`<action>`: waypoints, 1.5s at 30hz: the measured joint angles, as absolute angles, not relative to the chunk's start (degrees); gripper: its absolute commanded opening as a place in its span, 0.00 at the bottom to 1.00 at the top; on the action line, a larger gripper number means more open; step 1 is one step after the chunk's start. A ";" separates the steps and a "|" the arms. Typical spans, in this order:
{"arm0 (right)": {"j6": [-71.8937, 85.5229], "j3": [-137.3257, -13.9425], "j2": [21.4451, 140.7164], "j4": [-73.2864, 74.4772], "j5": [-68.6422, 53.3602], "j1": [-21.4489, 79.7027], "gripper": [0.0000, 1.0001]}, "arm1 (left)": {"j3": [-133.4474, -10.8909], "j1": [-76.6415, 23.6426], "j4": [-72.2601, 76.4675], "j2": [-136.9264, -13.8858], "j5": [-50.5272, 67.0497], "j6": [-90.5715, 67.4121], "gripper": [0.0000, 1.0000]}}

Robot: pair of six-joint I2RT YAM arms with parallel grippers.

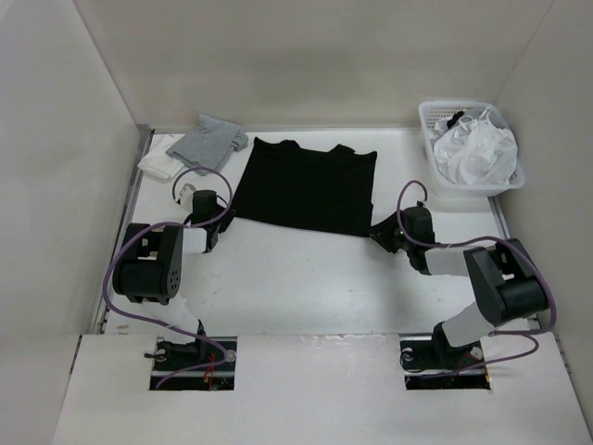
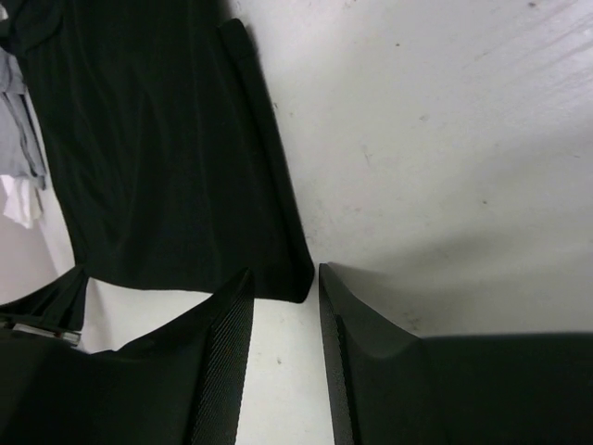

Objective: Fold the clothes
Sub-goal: Fold the tank top

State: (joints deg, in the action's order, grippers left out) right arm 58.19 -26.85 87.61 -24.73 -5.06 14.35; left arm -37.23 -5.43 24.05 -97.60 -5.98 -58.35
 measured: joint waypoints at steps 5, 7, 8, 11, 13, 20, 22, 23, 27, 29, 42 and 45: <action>59.86 -26.85 89.67 -27.62 -6.63 14.35 0.32 | -37.21 -5.43 24.03 -97.60 -5.54 -58.35 0.00; 60.29 -26.85 90.15 -28.03 -6.76 14.35 0.27 | -37.21 -5.45 24.05 -97.60 -5.48 -58.35 0.00; 60.53 -26.85 90.43 -28.23 -6.90 14.35 0.24 | -37.21 -5.45 24.05 -97.60 -5.45 -58.35 0.00; 61.28 -26.85 91.35 -29.04 -6.94 14.35 0.13 | -37.21 -5.56 24.05 -97.58 -5.37 -58.37 0.00; 61.67 -26.85 91.96 -29.61 -7.03 14.35 0.06 | -37.21 -5.69 24.05 -97.58 -5.34 -58.37 0.00; 60.80 -26.37 88.71 -28.47 -6.87 14.74 0.00 | -35.94 -5.82 22.37 -94.72 -5.02 -58.37 0.00; 59.70 -25.96 81.69 -24.69 -6.57 15.55 0.00 | -34.68 -6.20 19.99 -89.71 -5.04 -58.35 0.00; 58.85 -25.96 76.53 -22.24 -6.26 16.27 0.00 | -34.20 -6.55 18.06 -85.91 -5.15 -58.33 0.00; 54.46 -29.52 53.49 -8.95 -4.01 20.95 0.00 | -33.95 -8.34 11.25 -64.45 -5.74 -57.04 0.00; 52.01 -34.57 43.68 -0.93 -2.33 23.81 0.00 | -35.05 -8.93 6.87 -52.29 -6.26 -55.61 0.00; 45.15 -55.81 27.73 23.11 10.83 41.32 0.01 | -50.50 -9.19 -13.96 -26.37 -10.07 -48.82 0.00; 44.40 -51.99 34.50 22.02 8.88 38.04 0.01 | -46.81 -9.02 -13.98 -33.52 -9.96 -48.29 0.00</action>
State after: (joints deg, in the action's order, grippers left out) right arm 44.40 -51.99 34.50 22.02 8.88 38.04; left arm -46.81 -9.02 -13.98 -33.52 -9.96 -48.29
